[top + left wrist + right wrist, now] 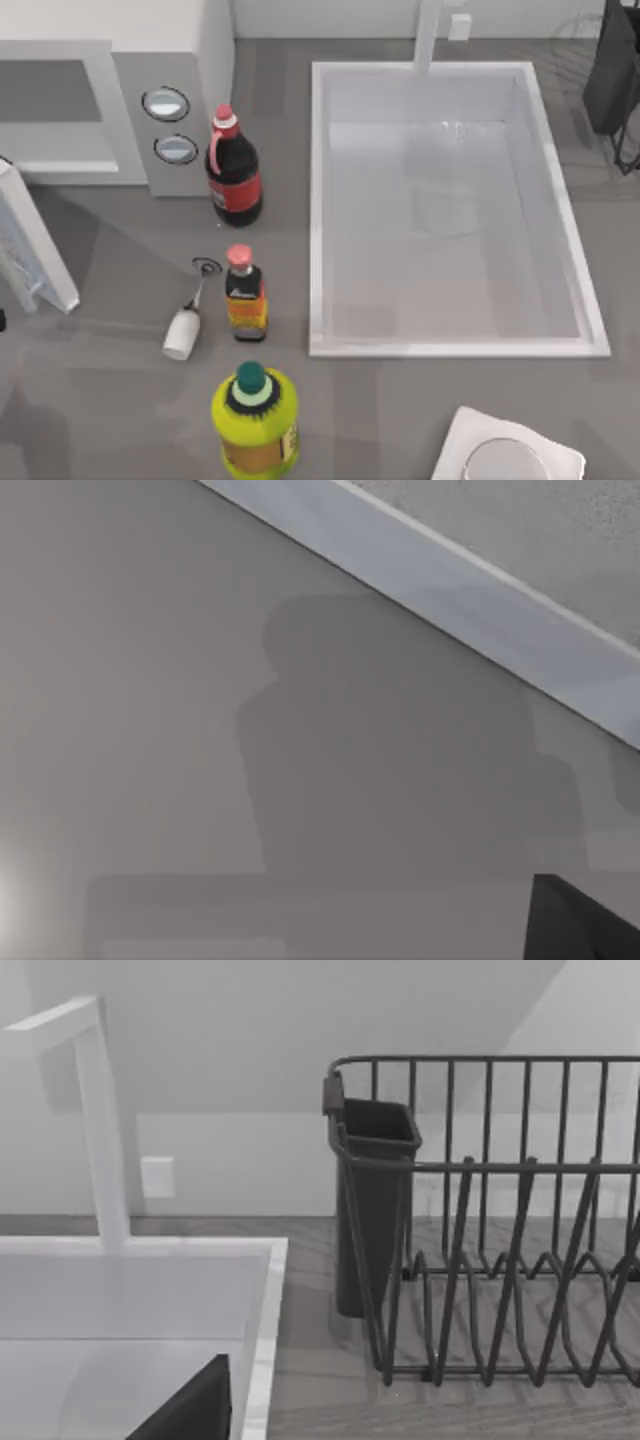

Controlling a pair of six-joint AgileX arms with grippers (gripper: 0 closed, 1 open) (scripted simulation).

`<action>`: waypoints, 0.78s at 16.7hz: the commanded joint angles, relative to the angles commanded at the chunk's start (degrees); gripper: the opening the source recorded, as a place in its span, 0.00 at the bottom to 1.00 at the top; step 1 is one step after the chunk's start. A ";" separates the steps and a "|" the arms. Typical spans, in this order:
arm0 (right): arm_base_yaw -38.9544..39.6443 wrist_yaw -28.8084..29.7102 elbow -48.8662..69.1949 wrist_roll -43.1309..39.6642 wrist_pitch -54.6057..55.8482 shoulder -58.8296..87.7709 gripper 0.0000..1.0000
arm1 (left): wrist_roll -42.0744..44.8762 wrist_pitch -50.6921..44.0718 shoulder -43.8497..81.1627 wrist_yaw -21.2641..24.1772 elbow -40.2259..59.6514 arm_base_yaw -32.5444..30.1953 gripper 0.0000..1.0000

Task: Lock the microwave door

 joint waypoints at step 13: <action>0.00 0.00 0.00 0.00 0.00 0.00 1.00 | -11.03 1.69 -3.59 -9.57 -1.84 -13.92 0.00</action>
